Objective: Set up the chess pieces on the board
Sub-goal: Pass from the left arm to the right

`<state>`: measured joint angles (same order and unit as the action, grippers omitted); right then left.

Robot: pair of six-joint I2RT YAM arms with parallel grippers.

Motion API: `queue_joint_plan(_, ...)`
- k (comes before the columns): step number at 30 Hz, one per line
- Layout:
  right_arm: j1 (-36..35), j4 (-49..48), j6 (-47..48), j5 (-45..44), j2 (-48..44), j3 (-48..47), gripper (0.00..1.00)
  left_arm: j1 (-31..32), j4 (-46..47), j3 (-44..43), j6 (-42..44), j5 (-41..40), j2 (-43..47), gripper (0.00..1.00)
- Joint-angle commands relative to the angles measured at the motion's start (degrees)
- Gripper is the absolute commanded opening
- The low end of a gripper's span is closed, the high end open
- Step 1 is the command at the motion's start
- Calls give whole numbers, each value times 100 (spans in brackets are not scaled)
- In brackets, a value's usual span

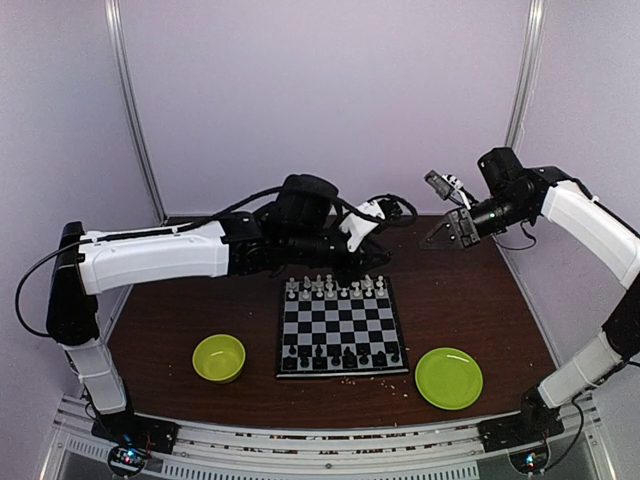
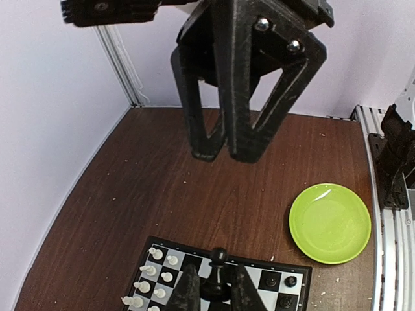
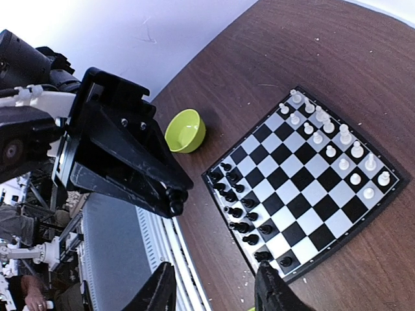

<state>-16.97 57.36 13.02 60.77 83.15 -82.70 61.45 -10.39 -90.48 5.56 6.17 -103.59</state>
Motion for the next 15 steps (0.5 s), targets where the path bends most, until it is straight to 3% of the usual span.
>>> queue_joint_plan(1,-150,128,-371,616,172,-223,40,33,346,-330,23,-114,-114,12)
queue_joint_plan(15,-462,-379,-894,940,330,-193,38,121,182,-660,82,-17,-308,13)
